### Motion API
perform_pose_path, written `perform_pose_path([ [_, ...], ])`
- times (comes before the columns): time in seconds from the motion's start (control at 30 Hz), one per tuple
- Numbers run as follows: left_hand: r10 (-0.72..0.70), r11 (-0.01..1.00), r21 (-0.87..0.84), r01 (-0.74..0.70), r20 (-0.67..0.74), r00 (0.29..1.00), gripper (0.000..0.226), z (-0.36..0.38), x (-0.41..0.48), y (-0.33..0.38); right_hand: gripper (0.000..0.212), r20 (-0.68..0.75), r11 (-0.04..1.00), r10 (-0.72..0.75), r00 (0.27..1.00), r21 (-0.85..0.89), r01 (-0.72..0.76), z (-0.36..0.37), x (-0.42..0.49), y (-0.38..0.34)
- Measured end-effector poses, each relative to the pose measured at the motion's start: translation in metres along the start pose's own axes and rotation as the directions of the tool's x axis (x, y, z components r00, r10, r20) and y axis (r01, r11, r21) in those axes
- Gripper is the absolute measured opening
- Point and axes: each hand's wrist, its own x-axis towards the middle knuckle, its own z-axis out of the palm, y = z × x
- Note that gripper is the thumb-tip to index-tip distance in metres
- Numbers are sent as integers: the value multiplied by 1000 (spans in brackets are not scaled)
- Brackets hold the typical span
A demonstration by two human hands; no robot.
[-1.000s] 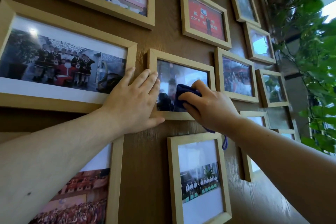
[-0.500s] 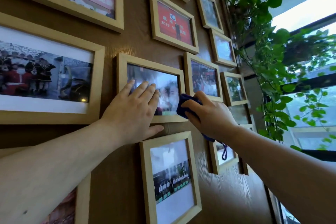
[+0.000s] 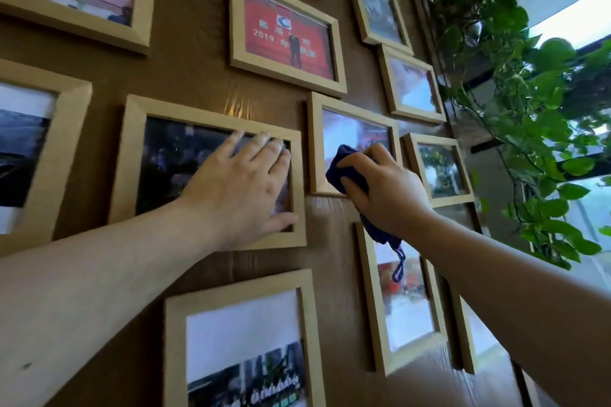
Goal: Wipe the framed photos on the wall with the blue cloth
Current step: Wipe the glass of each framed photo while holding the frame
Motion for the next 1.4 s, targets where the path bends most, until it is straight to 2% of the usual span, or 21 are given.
perform_pose_path([
  [0.23, -67, 984, 166, 55, 62, 996, 91, 19, 54, 17, 32, -75, 978, 162, 984, 145, -150, 2, 53, 66],
  [0.57, -208, 968, 159, 193, 83, 975, 105, 41, 96, 50, 28, -142, 982, 48, 989, 188, -20, 42, 114, 54],
  [0.7, -232, 959, 181, 219, 56, 971, 104, 49, 104, 57, 28, -146, 983, 58, 988, 182, -31, 58, 119, 55],
  [0.9, -247, 959, 150, 242, 18, 969, 105, 53, 108, 57, 29, -169, 997, -20, 985, 76, 33, 61, 115, 75],
  [1.07, -244, 963, 116, 242, 4, 970, 106, 56, 110, 57, 29, -143, 999, 45, 989, -23, -49, 62, 103, 117],
  [1.27, -252, 963, 101, 251, -10, 968, 108, 60, 111, 57, 29, -83, 948, 316, 945, -15, -318, 68, 84, 164],
  [1.4, -256, 963, 85, 257, -22, 966, 107, 62, 111, 58, 29, -71, 946, 323, 944, 6, -324, 67, 86, 151],
])
